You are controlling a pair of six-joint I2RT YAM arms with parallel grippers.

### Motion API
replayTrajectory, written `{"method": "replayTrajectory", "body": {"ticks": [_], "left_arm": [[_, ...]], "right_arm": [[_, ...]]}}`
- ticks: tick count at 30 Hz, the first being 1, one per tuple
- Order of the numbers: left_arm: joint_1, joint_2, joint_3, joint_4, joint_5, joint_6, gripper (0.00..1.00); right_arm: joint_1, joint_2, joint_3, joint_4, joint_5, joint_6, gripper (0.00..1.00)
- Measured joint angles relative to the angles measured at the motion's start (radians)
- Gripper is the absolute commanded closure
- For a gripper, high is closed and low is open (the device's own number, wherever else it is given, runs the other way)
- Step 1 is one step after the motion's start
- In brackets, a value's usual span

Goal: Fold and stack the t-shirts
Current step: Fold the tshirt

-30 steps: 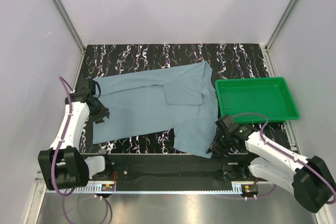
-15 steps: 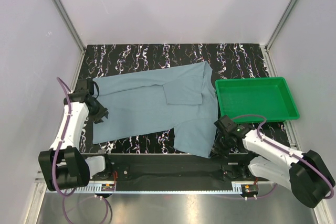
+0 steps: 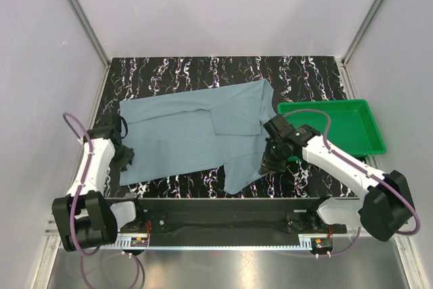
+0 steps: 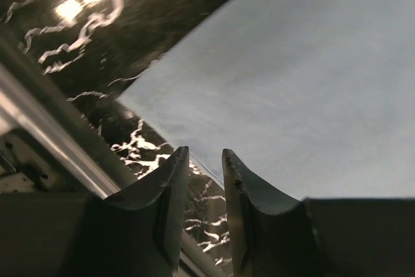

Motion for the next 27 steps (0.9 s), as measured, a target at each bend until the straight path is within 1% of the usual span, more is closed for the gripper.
{"method": "replayTrajectory", "body": {"ticks": [3,6,12,16,17,18,21,23,27], "left_arm": [[0.02,-0.021,-0.066,0.005,-0.035,-0.061,0.68],[0.078,-0.024,-0.115,0.021,-0.065,-0.09,0.68],[0.19,-0.021,-0.156,0.086,-0.105,-0.084,0.69],[0.213,-0.024,-0.197,0.158,-0.092,-0.066,0.7],[0.213,-0.025,-0.208,0.166,-0.085,-0.066,0.69],[0.213,-0.028,-0.221,0.174,-0.079,-0.067,0.66],[0.213,-0.048,-0.248,0.174,-0.073,-0.069,0.61],[0.213,-0.057,-0.249,0.177,-0.071,-0.071,0.56],[0.214,-0.05,-0.251,0.19,-0.056,-0.08,0.55]], "right_arm": [[-0.018,0.016,0.006,-0.03,-0.002,-0.052,1.0],[-0.065,0.016,-0.004,-0.059,-0.01,-0.08,1.0],[-0.153,-0.049,-0.083,-0.094,-0.028,-0.091,1.0],[-0.165,-0.089,-0.09,-0.113,-0.035,-0.091,1.0],[-0.167,-0.095,-0.09,-0.114,-0.035,-0.091,1.0],[-0.169,-0.099,-0.09,-0.115,-0.036,-0.091,1.0],[-0.177,-0.103,-0.093,-0.114,-0.037,-0.092,1.0],[-0.183,-0.103,-0.098,-0.114,-0.042,-0.092,1.0],[-0.191,-0.103,-0.101,-0.114,-0.053,-0.1,1.0]]}}
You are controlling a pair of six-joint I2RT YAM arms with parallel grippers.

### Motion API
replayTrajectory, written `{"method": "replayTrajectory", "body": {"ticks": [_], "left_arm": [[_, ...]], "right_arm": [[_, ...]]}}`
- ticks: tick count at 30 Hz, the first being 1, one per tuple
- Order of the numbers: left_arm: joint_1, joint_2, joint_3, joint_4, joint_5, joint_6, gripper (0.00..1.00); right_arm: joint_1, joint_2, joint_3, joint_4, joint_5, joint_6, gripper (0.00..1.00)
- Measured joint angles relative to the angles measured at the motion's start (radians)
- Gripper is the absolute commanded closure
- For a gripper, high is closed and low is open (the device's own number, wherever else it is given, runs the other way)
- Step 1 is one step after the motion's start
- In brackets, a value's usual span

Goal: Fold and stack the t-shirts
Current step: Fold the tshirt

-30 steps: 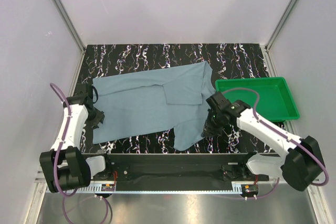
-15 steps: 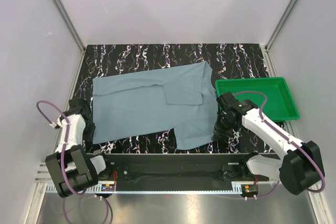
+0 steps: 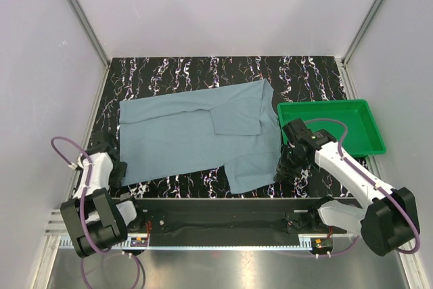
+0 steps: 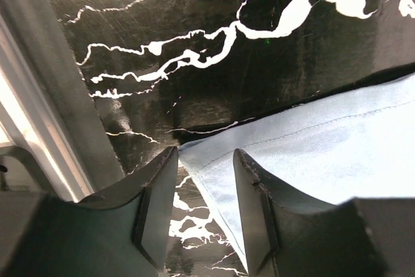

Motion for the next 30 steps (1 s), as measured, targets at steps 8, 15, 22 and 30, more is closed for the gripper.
{"method": "replayTrajectory", "body": {"ticks": [8,15,22,30], "left_arm": [[0.001,0.022,-0.025,0.023,0.015,-0.03,0.55],[0.001,0.026,-0.025,0.017,0.013,-0.068,0.66],[0.003,0.06,-0.004,0.023,0.012,-0.08,1.0],[0.016,0.057,0.004,-0.015,-0.019,-0.05,1.0]], "right_arm": [[-0.026,0.002,0.0,0.0,-0.01,-0.025,1.0],[-0.031,0.005,0.0,0.0,-0.01,-0.033,1.0],[-0.033,-0.004,0.001,-0.002,-0.01,-0.045,1.0],[-0.035,-0.119,0.015,-0.085,-0.009,-0.074,1.0]]}}
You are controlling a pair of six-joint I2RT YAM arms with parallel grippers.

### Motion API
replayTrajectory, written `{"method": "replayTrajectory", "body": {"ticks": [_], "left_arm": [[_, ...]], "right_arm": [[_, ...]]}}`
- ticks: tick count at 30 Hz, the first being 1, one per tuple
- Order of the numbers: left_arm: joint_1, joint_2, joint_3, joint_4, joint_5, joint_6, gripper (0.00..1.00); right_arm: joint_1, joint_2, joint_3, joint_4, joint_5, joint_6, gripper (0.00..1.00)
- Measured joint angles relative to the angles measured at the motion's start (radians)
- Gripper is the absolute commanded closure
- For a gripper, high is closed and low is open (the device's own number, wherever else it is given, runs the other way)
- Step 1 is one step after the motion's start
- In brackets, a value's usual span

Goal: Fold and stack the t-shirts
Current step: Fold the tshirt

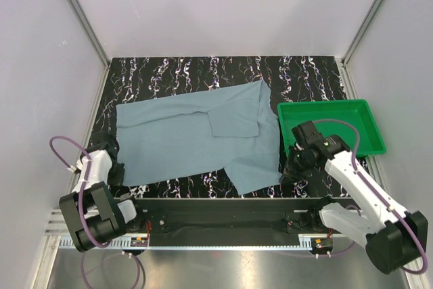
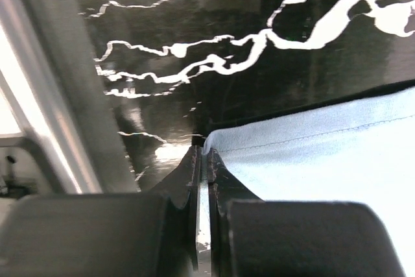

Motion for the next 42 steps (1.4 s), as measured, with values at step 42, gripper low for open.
{"method": "replayTrajectory", "body": {"ticks": [42], "left_arm": [[-0.212,0.629,0.807,-0.166,-0.247,0.312,1.0]], "right_arm": [[-0.24,0.887,1.133,-0.153,-0.124,-0.301,1.0]]}}
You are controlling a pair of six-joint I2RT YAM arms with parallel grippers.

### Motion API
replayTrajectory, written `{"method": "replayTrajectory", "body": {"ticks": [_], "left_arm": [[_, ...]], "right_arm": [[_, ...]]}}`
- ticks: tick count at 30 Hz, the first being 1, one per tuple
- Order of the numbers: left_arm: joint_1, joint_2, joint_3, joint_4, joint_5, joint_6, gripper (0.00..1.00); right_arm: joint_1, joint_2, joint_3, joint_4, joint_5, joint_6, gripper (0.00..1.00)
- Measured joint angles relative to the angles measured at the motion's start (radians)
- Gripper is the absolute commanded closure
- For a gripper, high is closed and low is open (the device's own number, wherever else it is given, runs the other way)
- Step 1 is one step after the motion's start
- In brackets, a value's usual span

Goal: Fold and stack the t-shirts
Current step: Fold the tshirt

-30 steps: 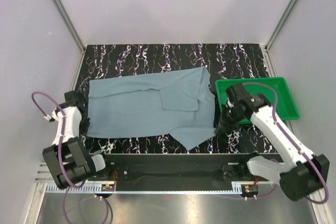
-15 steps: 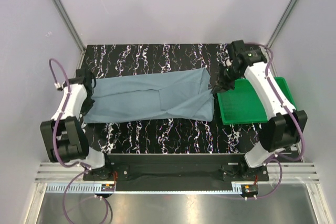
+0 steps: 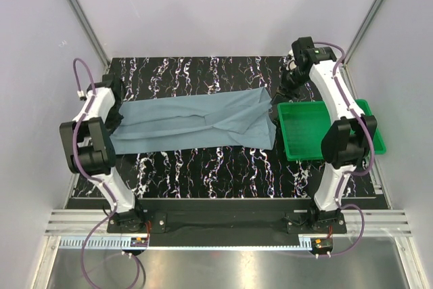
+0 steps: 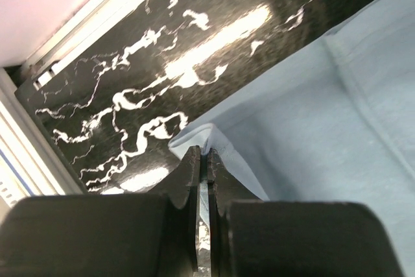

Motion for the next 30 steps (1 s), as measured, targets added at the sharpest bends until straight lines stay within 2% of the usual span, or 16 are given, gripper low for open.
{"method": "replayTrajectory", "body": {"ticks": [4,14,30], "left_arm": [[0.0,0.048,0.063,-0.009,0.0,0.013,1.0],[0.0,0.205,0.204,-0.023,0.004,0.03,1.0],[-0.005,0.299,0.341,-0.05,0.007,0.04,1.0]], "right_arm": [[-0.001,0.053,0.026,0.005,-0.006,0.0,1.0],[-0.002,0.2,0.228,0.011,-0.007,0.002,1.0],[-0.018,0.313,0.269,0.016,-0.007,0.01,1.0]]}}
